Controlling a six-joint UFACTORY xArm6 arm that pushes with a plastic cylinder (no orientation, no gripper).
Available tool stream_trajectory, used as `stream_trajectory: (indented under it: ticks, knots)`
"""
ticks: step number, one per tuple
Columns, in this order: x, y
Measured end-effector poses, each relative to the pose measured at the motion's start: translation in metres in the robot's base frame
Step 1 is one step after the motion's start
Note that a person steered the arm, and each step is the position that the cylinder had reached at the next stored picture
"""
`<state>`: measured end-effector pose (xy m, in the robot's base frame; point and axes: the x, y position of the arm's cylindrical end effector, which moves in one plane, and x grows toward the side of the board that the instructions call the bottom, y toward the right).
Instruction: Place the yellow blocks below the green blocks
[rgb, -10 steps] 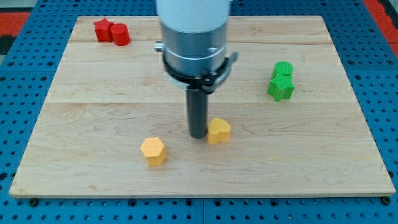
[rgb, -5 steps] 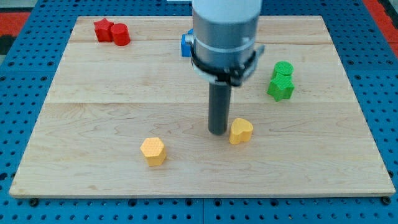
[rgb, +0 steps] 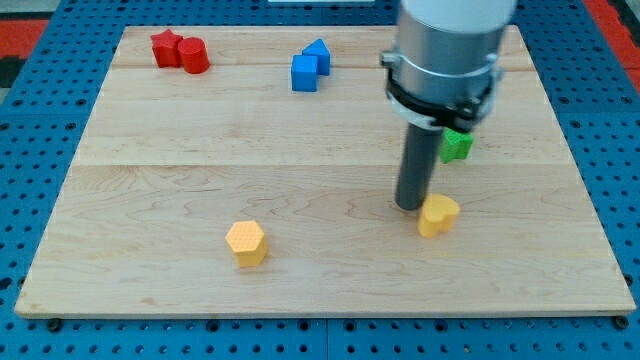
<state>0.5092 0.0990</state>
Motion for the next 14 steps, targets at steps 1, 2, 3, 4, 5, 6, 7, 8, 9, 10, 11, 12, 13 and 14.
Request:
stream_trajectory:
  ticks: [1, 2, 3, 4, 5, 6, 7, 8, 9, 10, 11, 12, 13, 14]
  knots:
    - [0.016, -0.038]
    - [0.016, -0.136]
    - [0.016, -0.208]
    - [0.036, -0.264]
    - [0.051, -0.252]
    - [0.043, -0.177]
    - [0.049, -0.112]
    - [0.090, -0.114]
    - [0.077, -0.058]
    - [0.068, -0.032]
    - [0.103, -0.104]
    - [0.079, -0.110]
    - [0.054, -0.110]
    - [0.045, -0.086]
